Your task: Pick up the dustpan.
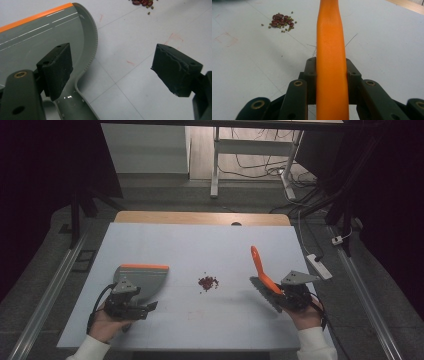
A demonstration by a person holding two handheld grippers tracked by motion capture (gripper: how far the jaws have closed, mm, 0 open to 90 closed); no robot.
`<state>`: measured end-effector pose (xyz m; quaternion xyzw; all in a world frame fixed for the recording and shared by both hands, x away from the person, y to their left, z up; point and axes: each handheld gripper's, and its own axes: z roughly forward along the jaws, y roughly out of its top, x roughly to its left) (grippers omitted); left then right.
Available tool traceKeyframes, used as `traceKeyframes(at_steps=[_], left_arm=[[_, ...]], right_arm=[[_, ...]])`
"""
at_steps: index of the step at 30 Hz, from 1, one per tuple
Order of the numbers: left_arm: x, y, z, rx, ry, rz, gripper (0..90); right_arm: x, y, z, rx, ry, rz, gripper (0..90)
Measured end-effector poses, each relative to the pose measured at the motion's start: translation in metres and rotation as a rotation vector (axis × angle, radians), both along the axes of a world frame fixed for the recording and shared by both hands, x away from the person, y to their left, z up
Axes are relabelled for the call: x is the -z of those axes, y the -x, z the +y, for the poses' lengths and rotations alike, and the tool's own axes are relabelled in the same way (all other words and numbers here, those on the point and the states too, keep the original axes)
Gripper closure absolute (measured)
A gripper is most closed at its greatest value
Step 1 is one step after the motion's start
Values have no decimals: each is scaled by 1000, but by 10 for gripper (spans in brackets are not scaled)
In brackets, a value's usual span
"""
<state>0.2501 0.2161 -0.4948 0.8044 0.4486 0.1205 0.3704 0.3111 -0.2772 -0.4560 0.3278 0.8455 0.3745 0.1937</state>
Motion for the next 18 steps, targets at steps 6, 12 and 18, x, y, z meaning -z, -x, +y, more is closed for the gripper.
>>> traceKeyframes(at_steps=[6, 12, 18], left_arm=[[-3, -1, 3, -8, 29, 9, 176], [-4, -3, 4, -15, 29, 17, 176], [-6, -2, 4, -14, 29, 18, 177]], right_arm=[[-1, 2, 2, 2, 9, -16, 702], [-1, 2, 2, 1, 18, -23, 702], [0, 3, 5, -2, 25, -22, 702]])
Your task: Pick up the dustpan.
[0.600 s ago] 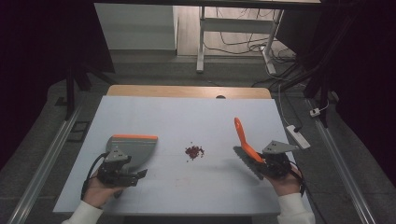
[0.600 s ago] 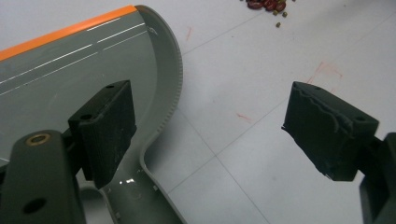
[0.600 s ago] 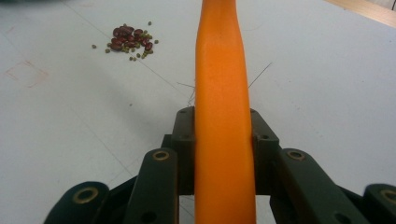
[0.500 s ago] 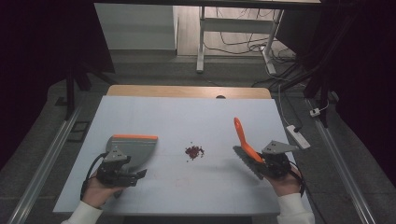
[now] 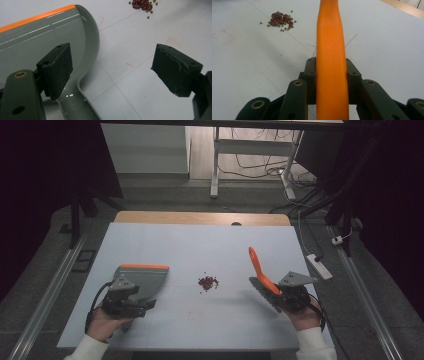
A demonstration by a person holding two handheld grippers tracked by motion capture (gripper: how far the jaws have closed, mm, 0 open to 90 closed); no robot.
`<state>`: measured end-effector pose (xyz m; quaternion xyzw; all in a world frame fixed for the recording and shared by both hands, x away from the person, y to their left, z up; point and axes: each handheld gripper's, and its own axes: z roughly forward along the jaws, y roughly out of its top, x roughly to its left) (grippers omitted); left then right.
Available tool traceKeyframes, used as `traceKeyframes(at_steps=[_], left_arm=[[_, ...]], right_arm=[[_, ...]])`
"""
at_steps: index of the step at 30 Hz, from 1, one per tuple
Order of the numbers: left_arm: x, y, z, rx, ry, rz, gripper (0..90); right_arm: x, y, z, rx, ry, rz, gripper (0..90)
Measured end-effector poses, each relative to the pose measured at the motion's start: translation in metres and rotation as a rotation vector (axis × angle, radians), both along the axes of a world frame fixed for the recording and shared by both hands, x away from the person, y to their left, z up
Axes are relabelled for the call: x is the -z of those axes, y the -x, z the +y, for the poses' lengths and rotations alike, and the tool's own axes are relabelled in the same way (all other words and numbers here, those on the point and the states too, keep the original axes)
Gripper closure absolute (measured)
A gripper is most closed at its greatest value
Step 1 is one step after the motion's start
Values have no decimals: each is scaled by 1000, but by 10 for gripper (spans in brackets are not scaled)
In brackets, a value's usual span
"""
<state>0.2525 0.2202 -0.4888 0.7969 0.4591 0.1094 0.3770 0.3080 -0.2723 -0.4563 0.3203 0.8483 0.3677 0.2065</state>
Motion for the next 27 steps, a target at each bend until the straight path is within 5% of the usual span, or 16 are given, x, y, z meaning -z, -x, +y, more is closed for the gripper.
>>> traceKeyframes(at_steps=[15, 27], left_arm=[[-6, 1, -5, -26, -36, 16, 180], [-16, 3, -3, -153, -53, 62, 180]], right_arm=[[0, 1, 2, -14, 9, -6, 702], [1, 1, 2, -22, 0, 0, 702]])
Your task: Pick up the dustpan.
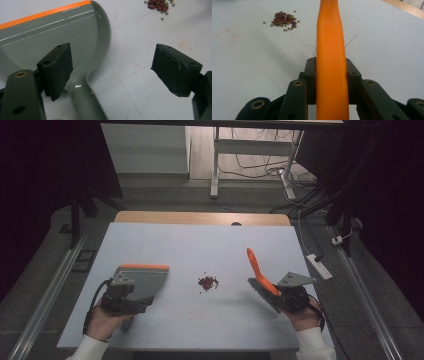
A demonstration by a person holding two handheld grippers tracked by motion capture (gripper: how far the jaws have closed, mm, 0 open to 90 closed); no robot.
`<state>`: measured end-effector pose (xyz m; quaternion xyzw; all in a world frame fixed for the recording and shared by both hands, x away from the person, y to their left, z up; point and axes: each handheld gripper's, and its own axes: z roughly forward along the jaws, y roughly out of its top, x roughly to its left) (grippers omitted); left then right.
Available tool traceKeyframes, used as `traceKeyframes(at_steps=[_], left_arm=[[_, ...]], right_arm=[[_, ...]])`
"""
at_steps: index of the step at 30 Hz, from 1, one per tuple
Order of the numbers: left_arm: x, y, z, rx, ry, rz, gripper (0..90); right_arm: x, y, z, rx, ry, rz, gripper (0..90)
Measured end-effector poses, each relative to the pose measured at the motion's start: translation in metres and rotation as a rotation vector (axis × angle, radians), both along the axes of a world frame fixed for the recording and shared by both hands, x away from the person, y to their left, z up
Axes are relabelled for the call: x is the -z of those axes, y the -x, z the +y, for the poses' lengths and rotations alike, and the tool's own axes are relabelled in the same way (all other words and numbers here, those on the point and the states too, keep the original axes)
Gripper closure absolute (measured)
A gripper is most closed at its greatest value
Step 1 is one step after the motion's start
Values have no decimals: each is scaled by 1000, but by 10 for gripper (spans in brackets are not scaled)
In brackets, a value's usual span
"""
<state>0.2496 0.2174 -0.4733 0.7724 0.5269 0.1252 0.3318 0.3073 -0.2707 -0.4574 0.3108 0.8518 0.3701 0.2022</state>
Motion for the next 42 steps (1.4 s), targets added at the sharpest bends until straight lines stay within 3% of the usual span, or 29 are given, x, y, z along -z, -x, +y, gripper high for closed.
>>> traceKeyframes(at_steps=[6, 10, 12, 16, 19, 24, 34, 42], left_arm=[[-3, 8, 5, -81, -28, 2, 182], [-3, 7, 5, -120, -47, 66, 184], [-4, 7, 9, -151, -58, 76, 169], [-3, 9, 22, -192, -12, 102, 170], [4, 8, 28, -186, 1, 158, 177], [14, 5, 25, -161, -6, 198, 205], [31, -3, 22, -168, -13, 285, 215], [42, -9, 23, -158, 27, 304, 247]], right_arm=[[-2, 1, 0, -5, 2, -5, 702], [-4, 2, 1, -3, -5, -13, 702], [-4, 2, 1, -5, -3, -15, 702], [-2, 1, 1, -8, 6, -13, 702], [-2, 1, 1, -8, 7, -13, 702], [-2, 2, 2, -10, 13, -18, 702], [1, 2, 4, -8, 43, -28, 702], [2, 1, 3, -3, 47, -25, 702]])
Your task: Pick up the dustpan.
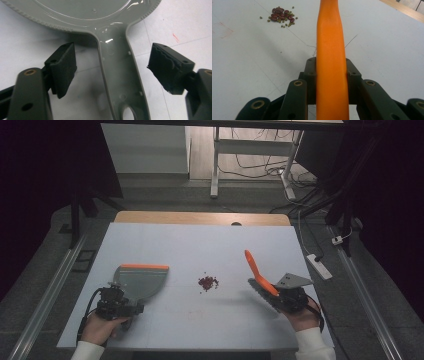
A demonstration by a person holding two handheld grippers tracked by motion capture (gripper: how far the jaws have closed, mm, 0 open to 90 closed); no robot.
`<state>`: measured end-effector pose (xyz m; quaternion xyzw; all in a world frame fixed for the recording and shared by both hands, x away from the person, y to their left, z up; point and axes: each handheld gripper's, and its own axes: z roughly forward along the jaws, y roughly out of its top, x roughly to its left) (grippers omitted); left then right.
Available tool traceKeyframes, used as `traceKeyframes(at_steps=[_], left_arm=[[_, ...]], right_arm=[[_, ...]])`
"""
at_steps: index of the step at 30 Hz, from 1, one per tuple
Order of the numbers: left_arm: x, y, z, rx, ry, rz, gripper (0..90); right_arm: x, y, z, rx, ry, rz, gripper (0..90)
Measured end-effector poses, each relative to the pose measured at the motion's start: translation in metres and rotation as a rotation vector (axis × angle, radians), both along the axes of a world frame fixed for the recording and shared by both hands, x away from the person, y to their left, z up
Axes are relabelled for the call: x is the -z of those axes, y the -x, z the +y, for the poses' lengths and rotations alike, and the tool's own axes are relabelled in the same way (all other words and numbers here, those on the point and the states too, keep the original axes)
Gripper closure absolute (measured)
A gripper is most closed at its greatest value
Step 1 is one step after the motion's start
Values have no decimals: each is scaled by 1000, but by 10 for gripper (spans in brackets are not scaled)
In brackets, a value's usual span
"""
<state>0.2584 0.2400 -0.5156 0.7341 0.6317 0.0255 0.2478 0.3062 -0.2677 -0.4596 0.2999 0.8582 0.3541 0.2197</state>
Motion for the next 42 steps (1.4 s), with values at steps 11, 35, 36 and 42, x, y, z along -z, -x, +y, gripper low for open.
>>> traceKeyframes(at_steps=[11, 35, 36, 42], left_arm=[[5, -7, -1, -40, 13, 7, 361], [6, -9, 5, -65, 65, -9, 618], [6, -9, 5, -66, 70, -12, 619], [6, -9, 8, -42, 74, -26, 621]], right_arm=[[1, 0, 0, 5, 24, -15, 702], [3, 0, 0, 7, 46, -20, 702], [3, 0, 1, 7, 48, -20, 702], [3, 0, 0, 10, 46, -21, 702]])
